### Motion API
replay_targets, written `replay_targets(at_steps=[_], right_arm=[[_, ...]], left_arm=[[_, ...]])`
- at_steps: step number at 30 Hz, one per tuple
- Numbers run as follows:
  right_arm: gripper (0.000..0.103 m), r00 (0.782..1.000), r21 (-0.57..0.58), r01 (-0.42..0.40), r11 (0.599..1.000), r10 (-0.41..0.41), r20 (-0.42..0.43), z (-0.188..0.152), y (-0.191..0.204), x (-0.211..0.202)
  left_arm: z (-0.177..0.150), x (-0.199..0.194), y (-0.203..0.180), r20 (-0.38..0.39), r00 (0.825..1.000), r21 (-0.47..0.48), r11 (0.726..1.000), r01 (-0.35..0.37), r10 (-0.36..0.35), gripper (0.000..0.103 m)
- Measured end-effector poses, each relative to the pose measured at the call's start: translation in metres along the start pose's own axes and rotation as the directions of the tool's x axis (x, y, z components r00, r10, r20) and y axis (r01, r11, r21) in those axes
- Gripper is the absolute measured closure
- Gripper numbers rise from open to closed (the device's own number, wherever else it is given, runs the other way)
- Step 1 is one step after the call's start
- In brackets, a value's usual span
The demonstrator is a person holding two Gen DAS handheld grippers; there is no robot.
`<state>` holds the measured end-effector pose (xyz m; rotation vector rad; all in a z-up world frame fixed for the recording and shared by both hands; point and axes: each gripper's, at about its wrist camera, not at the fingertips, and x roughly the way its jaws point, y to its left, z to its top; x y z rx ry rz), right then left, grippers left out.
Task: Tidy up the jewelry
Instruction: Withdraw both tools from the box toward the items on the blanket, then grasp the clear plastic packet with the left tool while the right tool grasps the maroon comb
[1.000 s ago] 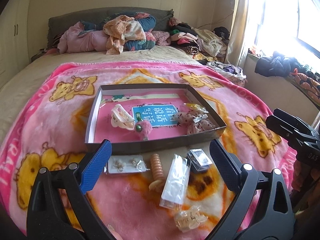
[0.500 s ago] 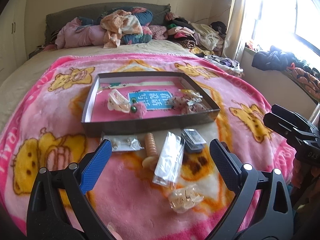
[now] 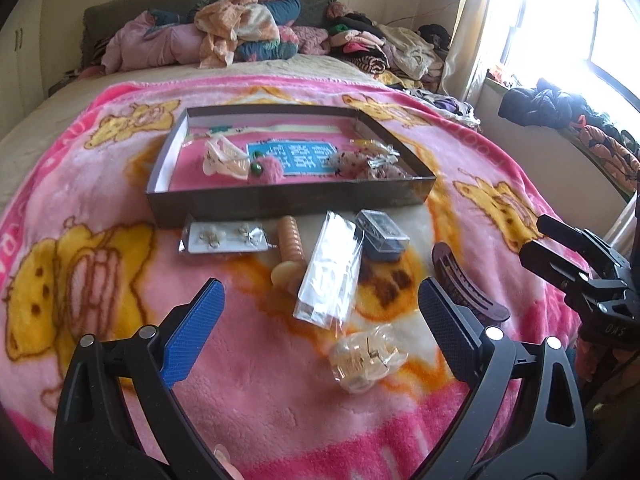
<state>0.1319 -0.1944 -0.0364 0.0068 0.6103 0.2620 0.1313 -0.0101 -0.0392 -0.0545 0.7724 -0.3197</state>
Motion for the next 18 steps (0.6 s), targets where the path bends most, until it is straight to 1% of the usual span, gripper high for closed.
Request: replay_targets(at_steps=[8, 13, 18], right_arm=[[0.013, 0.999, -0.021, 0.01, 1.0, -0.011, -0.032, -0.014, 0.002, 0.006], [0.013, 0.998, -0.037, 0.009, 0.999, -0.011, -0.065, -0.021, 0.006, 0.014], [0.013, 0.993, -0.054, 0.019, 0.998, -0.025, -0.118, -0.027, 0.011, 0.026]], left_arm=[[-0.006, 0.015, 0.007, -0.058, 0.998, -0.047, 0.998, 0.037, -0.039, 0.036], [-0.008, 0.025, 0.009, -0.092, 0.993, -0.082, 0.994, 0.066, -0.074, 0.045], [-0.008, 0.033, 0.011, -0.111, 0.989, -0.113, 0.99, 0.088, -0.101, 0.051]])
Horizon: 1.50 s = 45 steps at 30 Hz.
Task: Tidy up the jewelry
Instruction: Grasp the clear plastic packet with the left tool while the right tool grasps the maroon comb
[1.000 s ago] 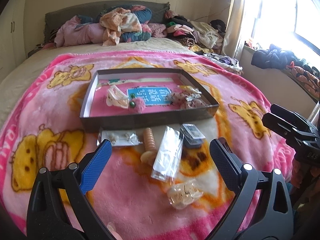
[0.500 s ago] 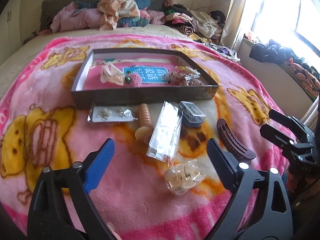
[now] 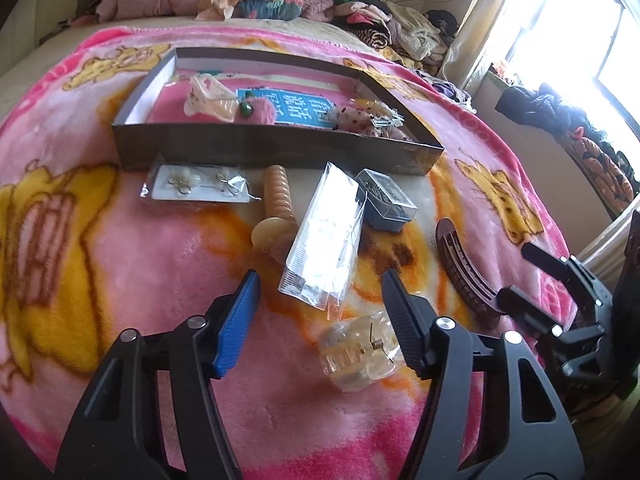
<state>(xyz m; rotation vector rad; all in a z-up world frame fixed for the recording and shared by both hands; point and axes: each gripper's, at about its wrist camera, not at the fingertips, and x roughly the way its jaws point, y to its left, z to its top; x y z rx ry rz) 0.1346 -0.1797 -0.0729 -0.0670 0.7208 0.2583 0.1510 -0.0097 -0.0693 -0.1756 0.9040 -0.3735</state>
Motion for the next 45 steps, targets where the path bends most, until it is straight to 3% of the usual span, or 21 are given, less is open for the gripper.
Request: replay_targets(at_steps=[7, 10, 16, 20, 31, 45], right_arm=[[0.013, 0.998, -0.002, 0.015, 1.0, -0.015, -0.067, -0.002, 0.002, 0.016], [0.019, 0.995, -0.014, 0.013, 1.0, -0.015, -0.098, -0.003, 0.005, 0.022], [0.044, 0.986, -0.03, 0.028, 0.999, -0.033, -0.165, -0.008, 0.008, 0.037], [0.071, 0.985, 0.0, 0.025, 1.0, -0.025, -0.173, -0.009, 0.001, 0.038], [0.071, 0.994, 0.063, 0.031, 0.997, -0.024, -0.11, -0.005, -0.014, 0.02], [0.071, 0.998, 0.06, 0.058, 0.997, -0.058, -0.008, 0.011, -0.02, -0.01]], left_arm=[[0.004, 0.01, 0.0, -0.014, 1.0, -0.02, 1.0, 0.019, -0.02, 0.069], [0.005, 0.012, -0.003, -0.016, 1.0, -0.018, 1.0, 0.021, -0.021, 0.077], [0.006, 0.013, -0.011, -0.014, 1.0, 0.01, 1.0, 0.019, -0.019, 0.089], [0.006, 0.012, -0.017, -0.008, 1.0, 0.034, 0.999, 0.015, -0.015, 0.09], [0.008, -0.006, -0.029, 0.044, 0.999, 0.078, 0.997, 0.016, -0.02, 0.09], [0.019, -0.02, -0.038, 0.092, 0.995, 0.104, 0.994, 0.034, -0.044, 0.09]])
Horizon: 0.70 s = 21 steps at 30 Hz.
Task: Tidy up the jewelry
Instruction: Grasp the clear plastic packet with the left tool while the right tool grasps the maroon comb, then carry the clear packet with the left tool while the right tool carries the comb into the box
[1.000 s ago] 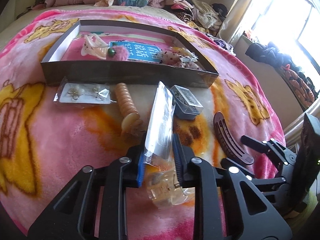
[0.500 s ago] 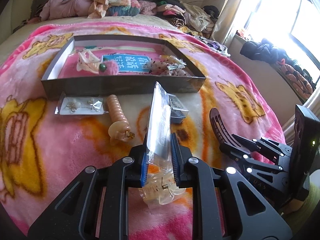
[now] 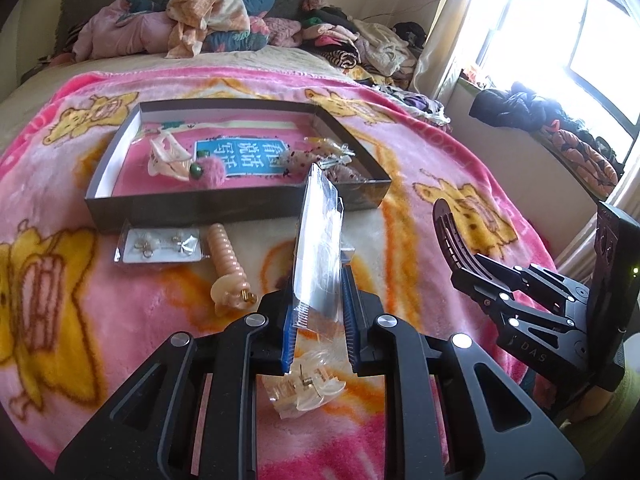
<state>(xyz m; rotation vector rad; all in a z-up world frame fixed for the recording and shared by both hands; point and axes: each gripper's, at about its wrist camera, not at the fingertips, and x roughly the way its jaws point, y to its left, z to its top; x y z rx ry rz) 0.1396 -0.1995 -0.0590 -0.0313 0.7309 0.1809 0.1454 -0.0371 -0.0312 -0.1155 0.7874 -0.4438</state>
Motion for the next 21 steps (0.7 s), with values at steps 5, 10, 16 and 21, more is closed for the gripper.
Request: replay_targets(at_steps=[5, 10, 16, 21], right_arm=[[0.071, 1.0, 0.005, 0.003, 1.0, -0.003, 0.028, 0.011, -0.004, -0.007], [0.071, 0.999, 0.01, 0.0, 1.0, -0.001, 0.046, 0.023, -0.007, -0.009], [0.071, 0.998, 0.007, -0.004, 1.0, 0.003, 0.057, 0.038, -0.007, -0.005], [0.071, 0.998, -0.001, -0.014, 1.0, 0.014, 0.066, 0.053, -0.001, 0.001]], left_arm=[[0.007, -0.002, 0.001, 0.016, 1.0, -0.003, 1.0, 0.01, -0.01, 0.09], [0.016, 0.001, 0.005, 0.026, 1.0, -0.009, 1.0, 0.016, -0.016, 0.09], [0.026, 0.004, 0.011, 0.043, 0.999, -0.02, 1.0, 0.014, -0.013, 0.09], [0.037, 0.006, 0.021, 0.059, 0.998, -0.038, 0.999, 0.005, -0.003, 0.09]])
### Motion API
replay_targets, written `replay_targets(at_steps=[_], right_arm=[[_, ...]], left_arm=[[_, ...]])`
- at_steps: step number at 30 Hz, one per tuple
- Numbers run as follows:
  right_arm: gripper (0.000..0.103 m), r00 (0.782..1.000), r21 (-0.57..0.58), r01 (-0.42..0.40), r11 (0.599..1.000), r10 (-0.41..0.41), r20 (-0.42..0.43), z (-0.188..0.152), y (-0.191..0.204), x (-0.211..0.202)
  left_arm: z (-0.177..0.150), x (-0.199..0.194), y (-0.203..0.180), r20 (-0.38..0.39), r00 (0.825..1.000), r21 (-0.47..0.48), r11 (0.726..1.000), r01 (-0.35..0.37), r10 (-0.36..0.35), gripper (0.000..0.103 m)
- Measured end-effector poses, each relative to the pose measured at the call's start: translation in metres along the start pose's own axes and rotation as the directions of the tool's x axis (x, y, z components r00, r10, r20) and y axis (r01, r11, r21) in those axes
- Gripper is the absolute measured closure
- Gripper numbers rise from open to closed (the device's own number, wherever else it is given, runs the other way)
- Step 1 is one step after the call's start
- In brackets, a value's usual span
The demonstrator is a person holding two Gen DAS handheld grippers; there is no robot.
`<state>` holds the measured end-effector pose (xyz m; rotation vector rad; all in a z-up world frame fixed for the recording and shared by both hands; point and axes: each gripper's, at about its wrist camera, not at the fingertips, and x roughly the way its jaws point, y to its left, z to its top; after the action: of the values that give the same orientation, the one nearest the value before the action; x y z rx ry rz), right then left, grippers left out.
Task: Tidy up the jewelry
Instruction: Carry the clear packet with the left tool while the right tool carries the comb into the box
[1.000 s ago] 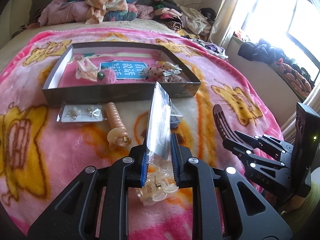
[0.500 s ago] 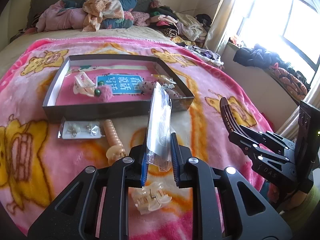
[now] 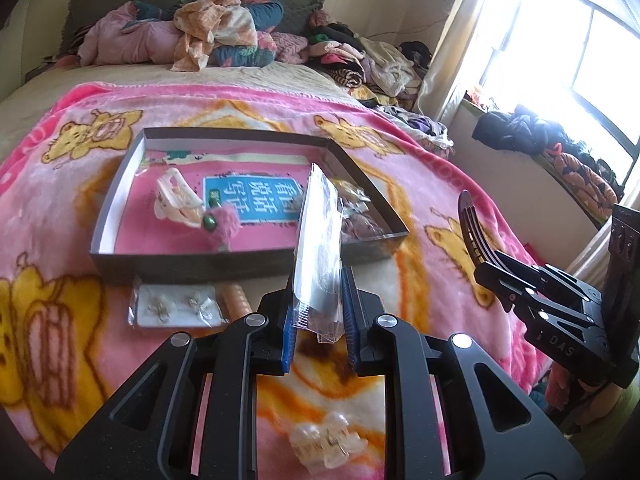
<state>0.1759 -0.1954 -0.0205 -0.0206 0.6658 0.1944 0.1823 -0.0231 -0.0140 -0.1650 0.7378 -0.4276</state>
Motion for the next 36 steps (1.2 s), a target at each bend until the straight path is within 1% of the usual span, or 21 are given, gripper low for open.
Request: replay_targets(at_steps=[6, 9, 21, 27, 36], right_arm=[[0.071, 1.0, -0.017, -0.014, 1.0, 0.014, 0.01, 0.018, 0.008, 0.009], [0.071, 0.999, -0.027, -0.036, 0.999, 0.037, 0.03, 0.028, 0.013, 0.012], [0.071, 0.997, -0.074, -0.047, 0.996, 0.051, 0.053, 0.069, 0.03, 0.037], [0.071, 0.998, -0.084, -0.058, 0.995, 0.06, 0.022, 0.083, 0.03, 0.064], [0.071, 0.996, -0.083, -0.078, 0.993, 0.075, -0.048, 0.09, 0.033, 0.108]], left_arm=[[0.013, 0.002, 0.015, 0.018, 1.0, -0.018, 1.0, -0.022, 0.022, 0.09], [0.019, 0.003, 0.023, 0.026, 0.999, -0.03, 0.999, -0.036, 0.037, 0.09], [0.033, 0.009, 0.058, 0.029, 0.994, -0.067, 0.993, -0.1, 0.102, 0.09], [0.042, 0.013, 0.077, 0.027, 0.99, -0.079, 0.988, -0.136, 0.139, 0.09], [0.045, 0.028, 0.101, -0.005, 0.984, -0.091, 0.98, -0.179, 0.18, 0.09]])
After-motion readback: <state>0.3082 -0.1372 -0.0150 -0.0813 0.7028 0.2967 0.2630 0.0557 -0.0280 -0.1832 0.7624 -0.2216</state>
